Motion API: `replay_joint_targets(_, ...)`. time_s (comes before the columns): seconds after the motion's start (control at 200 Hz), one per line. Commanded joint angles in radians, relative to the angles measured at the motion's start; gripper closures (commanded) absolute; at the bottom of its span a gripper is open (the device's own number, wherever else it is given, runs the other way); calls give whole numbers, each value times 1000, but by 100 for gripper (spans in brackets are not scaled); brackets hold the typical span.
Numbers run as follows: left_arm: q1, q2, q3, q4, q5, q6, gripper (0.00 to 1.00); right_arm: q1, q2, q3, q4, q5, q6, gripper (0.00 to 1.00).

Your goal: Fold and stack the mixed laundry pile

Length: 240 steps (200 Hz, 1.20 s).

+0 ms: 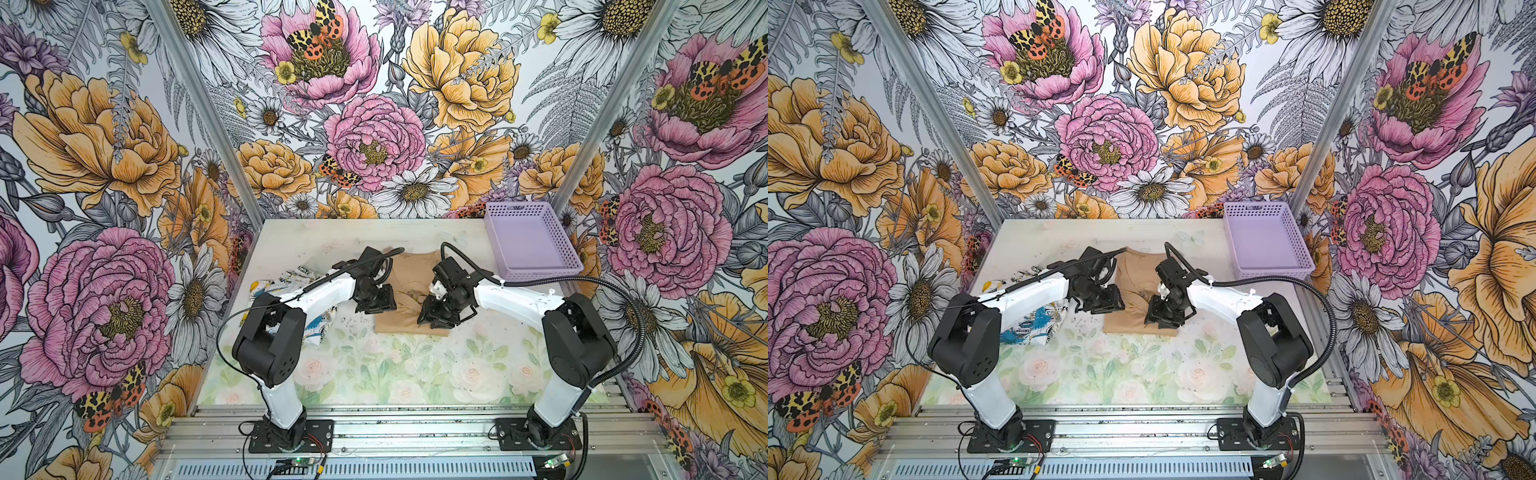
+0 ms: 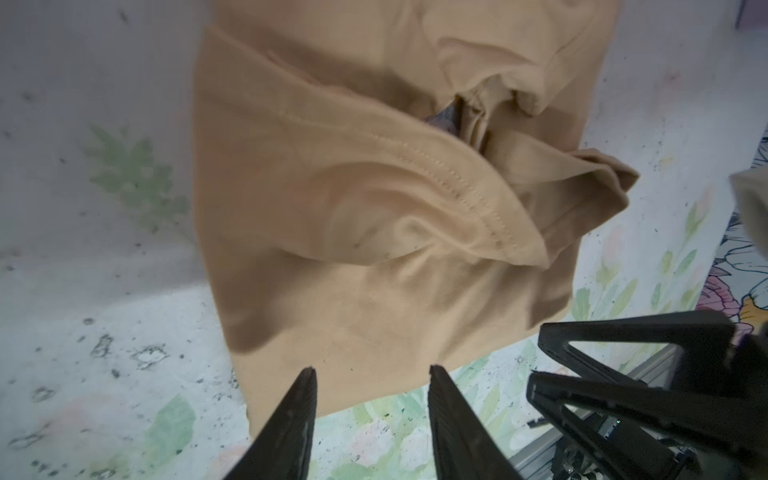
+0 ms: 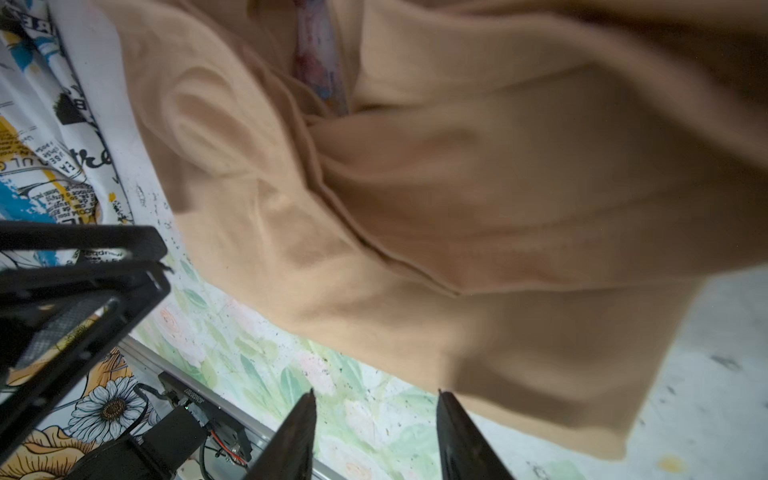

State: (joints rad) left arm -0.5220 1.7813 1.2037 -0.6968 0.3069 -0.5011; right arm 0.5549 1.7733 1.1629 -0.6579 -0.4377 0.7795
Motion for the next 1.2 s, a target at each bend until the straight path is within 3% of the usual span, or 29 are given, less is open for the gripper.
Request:
replay_joint_targets(0.0, 8, 8, 3, 99, 14, -31, 56, -7, 31, 9, 118, 26, 36, 51)
replay_joint_targets(0.235, 50, 74, 41, 123, 16, -21, 57, -23, 105, 47, 151, 69, 13, 51)
replay_joint_targets(0.716, 118, 61, 83, 117, 27, -26, 57, -125, 247, 346, 137, 147, -64, 52)
replay_joint_targets(0.996, 103, 50, 101, 117, 10, -13, 57, -135, 149, 319, 74, 129, -89, 52)
replay_joint_targets(1.196, 88, 116, 201, 117, -42, 63, 57, -123, 122, 255, 72, 131, -89, 52)
